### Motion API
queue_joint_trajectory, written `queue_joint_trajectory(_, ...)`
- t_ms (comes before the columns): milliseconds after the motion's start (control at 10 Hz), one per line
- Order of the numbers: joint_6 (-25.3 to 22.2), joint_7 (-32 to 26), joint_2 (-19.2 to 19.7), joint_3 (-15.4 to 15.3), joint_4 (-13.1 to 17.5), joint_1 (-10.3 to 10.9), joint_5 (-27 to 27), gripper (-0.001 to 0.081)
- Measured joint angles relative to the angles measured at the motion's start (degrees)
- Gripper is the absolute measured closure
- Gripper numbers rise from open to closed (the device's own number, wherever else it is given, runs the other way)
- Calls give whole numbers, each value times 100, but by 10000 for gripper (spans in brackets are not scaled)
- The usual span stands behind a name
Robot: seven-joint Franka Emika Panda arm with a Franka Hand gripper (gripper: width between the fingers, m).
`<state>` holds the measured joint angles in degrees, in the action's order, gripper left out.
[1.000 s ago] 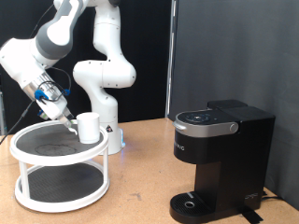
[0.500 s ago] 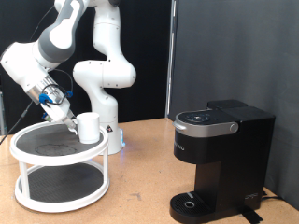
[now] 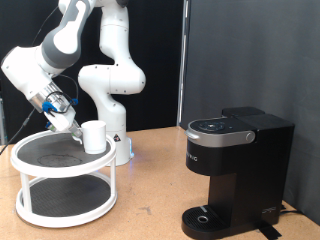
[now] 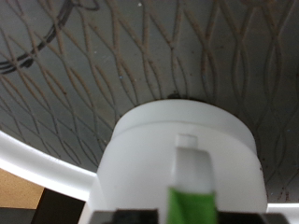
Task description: Make a cup of coffee with the keurig machine
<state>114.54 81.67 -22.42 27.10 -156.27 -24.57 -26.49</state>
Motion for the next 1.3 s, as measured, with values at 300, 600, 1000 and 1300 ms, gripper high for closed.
queue_joint_trajectory(300, -4, 17, -53, 0, -40, -40, 21, 798)
queue_joint_trajectory(600, -422, 325, -317, 4, 39, -157, 9, 799)
queue_joint_trajectory(1000, -1233, 731, -872, -4, 298, -304, 385, 799)
queue_joint_trajectory(1300, -1069, 928, -830, -46, 196, -278, 40, 799)
